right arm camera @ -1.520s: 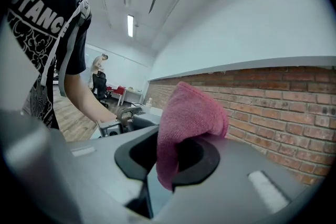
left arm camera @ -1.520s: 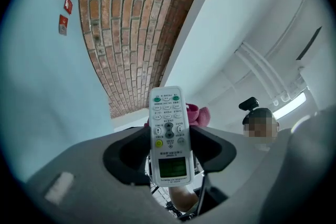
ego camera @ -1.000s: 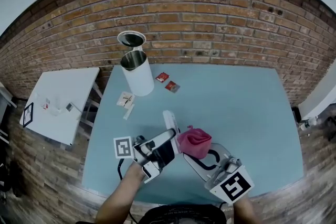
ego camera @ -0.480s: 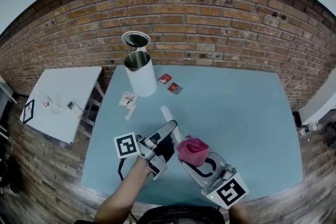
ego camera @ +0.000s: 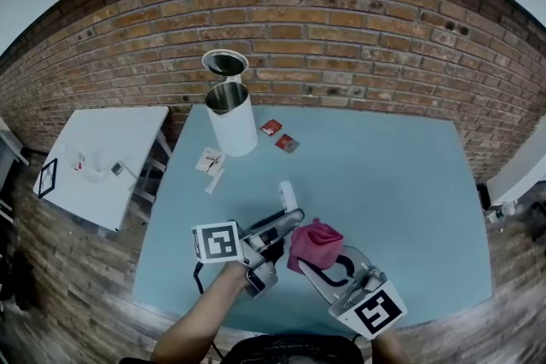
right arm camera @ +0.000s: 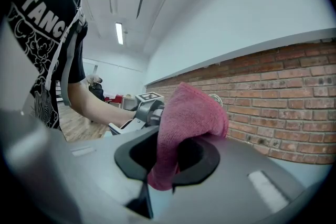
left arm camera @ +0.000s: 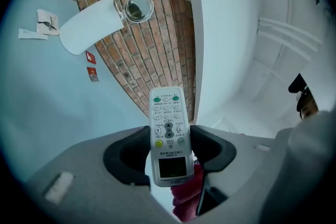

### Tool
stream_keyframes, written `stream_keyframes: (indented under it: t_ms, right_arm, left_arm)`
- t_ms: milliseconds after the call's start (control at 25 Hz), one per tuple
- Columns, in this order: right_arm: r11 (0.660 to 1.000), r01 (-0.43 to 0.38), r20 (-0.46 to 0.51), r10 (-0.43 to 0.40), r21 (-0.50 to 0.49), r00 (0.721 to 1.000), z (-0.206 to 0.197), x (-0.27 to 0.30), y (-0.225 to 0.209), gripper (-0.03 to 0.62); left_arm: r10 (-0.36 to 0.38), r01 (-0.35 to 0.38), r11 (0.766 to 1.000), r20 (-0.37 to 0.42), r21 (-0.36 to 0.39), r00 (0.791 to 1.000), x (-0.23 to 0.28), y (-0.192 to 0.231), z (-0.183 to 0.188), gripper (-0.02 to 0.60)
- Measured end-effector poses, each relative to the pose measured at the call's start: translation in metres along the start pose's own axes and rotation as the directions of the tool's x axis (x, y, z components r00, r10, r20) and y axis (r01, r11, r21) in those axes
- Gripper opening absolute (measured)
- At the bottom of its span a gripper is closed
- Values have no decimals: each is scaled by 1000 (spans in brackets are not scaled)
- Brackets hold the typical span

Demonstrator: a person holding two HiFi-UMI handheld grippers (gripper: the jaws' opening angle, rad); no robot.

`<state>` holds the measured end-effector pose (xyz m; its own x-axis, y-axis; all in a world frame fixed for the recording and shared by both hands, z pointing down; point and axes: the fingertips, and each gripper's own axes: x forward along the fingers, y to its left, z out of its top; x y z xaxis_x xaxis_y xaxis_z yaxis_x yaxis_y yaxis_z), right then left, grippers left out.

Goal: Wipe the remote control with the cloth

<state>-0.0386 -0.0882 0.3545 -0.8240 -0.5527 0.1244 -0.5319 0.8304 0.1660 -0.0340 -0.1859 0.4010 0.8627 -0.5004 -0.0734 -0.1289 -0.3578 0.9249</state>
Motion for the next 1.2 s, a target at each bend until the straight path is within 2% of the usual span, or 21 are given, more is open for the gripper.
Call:
stream_keyframes:
  t_ms: [120, 440, 600, 800, 1000, 1200]
  right_arm:
    - [1000, 7, 8, -7, 9, 1000, 1, 0, -1, 63]
    - [998, 35, 50, -38, 59, 998, 11, -4, -11, 63]
    - [996, 59, 54, -63, 67, 997, 16, -12, -22, 63]
    - [994, 79, 59, -83, 76, 995, 19, -17, -30, 63]
    - [992, 101, 62, -106, 77, 992, 20, -19, -39, 63]
    - [990, 116, 56, -121, 81, 991, 19, -18, -45, 63]
  left_arm:
    - [20, -17, 997, -34, 69, 999, -2, 4, -4, 238]
    - [45, -16, 981, -144, 193, 989, -1, 4, -25, 238]
    - [92, -36, 957, -180, 289, 979, -3, 8, -29, 238]
    - [126, -43, 936, -219, 350, 968, -4, 11, -37, 238]
    - [177, -52, 904, -261, 425, 949, -4, 15, -48, 238]
    - [199, -28, 869, -296, 495, 934, -4, 11, -58, 238]
